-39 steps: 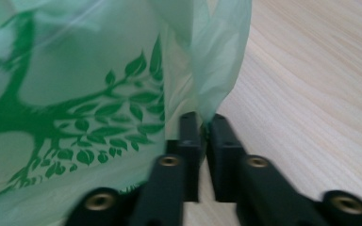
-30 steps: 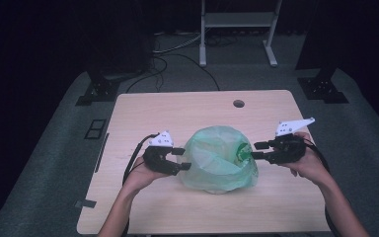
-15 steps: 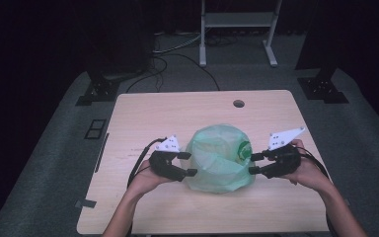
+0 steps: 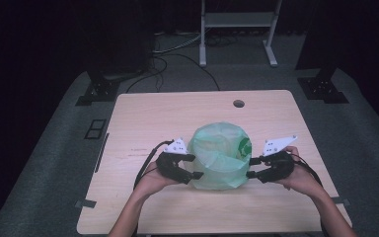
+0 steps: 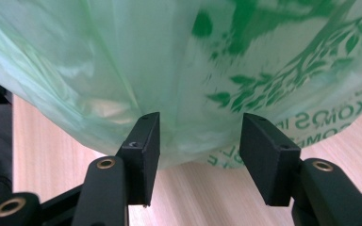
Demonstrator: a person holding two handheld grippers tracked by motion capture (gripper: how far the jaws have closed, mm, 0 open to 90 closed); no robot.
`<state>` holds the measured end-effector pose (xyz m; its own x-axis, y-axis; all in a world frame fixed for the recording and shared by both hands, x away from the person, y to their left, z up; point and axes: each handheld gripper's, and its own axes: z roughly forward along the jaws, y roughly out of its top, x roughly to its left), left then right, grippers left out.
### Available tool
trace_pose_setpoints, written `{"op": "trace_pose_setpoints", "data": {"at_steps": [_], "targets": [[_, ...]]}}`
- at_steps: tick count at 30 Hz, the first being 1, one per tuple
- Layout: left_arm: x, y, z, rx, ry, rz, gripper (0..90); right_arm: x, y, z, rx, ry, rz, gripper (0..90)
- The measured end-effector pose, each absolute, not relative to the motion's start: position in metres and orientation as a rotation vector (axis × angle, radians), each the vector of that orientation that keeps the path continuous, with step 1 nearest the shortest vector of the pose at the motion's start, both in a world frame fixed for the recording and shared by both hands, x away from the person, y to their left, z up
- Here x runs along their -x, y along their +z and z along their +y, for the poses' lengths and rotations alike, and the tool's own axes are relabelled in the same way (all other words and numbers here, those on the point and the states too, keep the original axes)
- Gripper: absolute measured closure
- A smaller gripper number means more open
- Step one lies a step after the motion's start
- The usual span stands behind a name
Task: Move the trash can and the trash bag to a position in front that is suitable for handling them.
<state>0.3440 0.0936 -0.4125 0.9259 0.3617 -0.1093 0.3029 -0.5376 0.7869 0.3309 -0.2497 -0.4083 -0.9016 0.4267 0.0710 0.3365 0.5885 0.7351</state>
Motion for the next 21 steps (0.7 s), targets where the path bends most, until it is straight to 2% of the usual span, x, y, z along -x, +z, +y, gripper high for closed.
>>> {"op": "trace_pose_setpoints", "data": {"at_steps": [5,13,16,21], "targets": [[-0.343,-0.413,0.097,-2.166,0.103,0.515,20.6,-0.328,-0.398,-0.261,-0.666,1.212,2.666,47.0],[-0.333,-0.407,0.098,-2.136,0.149,0.524,18.3,-0.321,-0.349,-0.278,-0.701,1.328,2.575,47.9],[-0.328,-0.404,0.101,-2.082,0.189,0.553,15.9,-0.321,-0.333,-0.274,-0.703,1.369,2.562,53.2],[-0.320,-0.402,0.102,-2.042,0.216,0.567,15.6,-0.327,-0.313,-0.251,-0.659,1.329,2.591,74.4]]}}
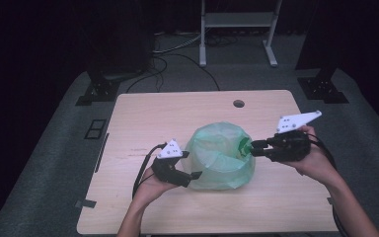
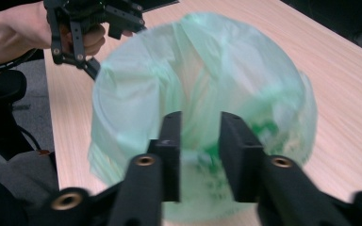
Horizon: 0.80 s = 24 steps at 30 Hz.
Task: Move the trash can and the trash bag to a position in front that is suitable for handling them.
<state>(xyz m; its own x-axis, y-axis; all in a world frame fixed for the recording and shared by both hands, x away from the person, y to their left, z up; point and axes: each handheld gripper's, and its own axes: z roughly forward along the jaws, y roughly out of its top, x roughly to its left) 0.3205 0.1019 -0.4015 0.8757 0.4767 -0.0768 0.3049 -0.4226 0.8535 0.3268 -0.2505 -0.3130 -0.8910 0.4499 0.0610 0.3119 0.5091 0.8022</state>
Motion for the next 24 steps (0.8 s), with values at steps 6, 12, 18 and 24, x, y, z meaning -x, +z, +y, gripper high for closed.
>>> {"op": "trace_pose_setpoints", "data": {"at_steps": [6,12,18,24], "targets": [[-0.318,-0.402,0.100,-2.070,0.238,0.569,15.6,-0.344,-0.307,-0.207,-0.602,1.178,2.685,81.3],[-0.317,-0.408,0.098,-2.079,0.222,0.576,15.5,-0.361,-0.317,-0.172,-0.576,1.005,2.791,83.2],[-0.318,-0.412,0.095,-2.080,0.216,0.592,15.5,-0.362,-0.329,-0.151,-0.522,0.897,2.880,83.6],[-0.318,-0.411,0.096,-2.074,0.222,0.589,15.5,-0.347,-0.330,-0.143,-0.433,0.892,2.951,85.3]]}}
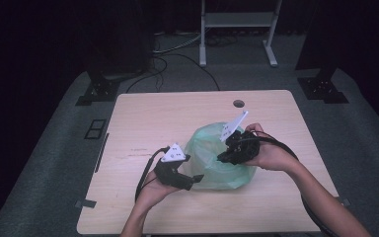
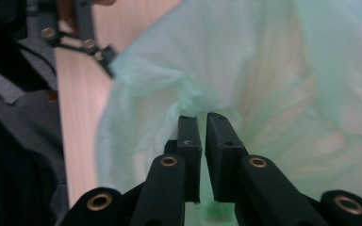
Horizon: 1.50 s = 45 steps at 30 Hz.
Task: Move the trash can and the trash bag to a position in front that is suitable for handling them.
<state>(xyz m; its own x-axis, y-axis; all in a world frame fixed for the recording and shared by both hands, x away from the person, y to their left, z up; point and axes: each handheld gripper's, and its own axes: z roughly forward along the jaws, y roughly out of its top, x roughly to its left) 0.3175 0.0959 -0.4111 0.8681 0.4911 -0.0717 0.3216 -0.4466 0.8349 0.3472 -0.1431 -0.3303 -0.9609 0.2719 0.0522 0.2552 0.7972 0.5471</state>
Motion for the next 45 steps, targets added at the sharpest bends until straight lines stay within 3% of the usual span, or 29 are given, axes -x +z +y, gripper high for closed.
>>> {"op": "trace_pose_setpoints", "data": {"at_steps": [11,31,45], "targets": [[-0.318,-0.409,0.099,-2.052,0.221,0.596,15.5,-0.332,-0.330,-0.133,-0.321,0.886,2.986,84.5],[-0.318,-0.408,0.105,-2.033,0.223,0.592,15.5,-0.403,-0.326,-0.144,-0.559,0.794,2.908,80.7],[-0.317,-0.408,0.107,-2.023,0.214,0.594,15.5,-0.419,-0.324,-0.143,-0.612,0.787,2.794,80.4]]}}
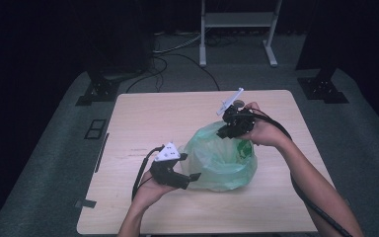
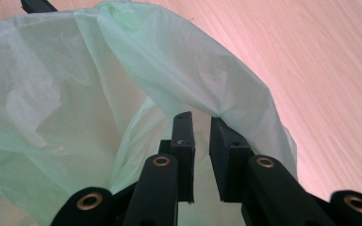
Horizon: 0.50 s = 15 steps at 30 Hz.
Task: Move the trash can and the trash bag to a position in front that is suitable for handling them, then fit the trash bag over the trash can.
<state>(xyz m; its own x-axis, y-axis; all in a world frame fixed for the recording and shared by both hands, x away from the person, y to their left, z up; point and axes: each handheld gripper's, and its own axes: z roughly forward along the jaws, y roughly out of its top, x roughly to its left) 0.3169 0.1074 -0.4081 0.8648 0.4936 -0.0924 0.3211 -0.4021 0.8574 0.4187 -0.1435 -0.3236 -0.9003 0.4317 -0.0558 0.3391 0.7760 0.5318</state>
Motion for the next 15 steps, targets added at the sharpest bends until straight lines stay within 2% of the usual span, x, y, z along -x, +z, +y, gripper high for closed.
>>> {"op": "trace_pose_setpoints", "data": {"at_steps": [9,15], "targets": [[-0.317,-0.407,0.108,-2.022,0.217,0.593,15.5,-0.405,-0.318,-0.146,-0.555,0.840,2.826,75.2],[-0.317,-0.406,0.110,-2.021,0.221,0.595,15.5,-0.394,-0.318,-0.133,-0.458,0.826,2.869,73.9]]}}
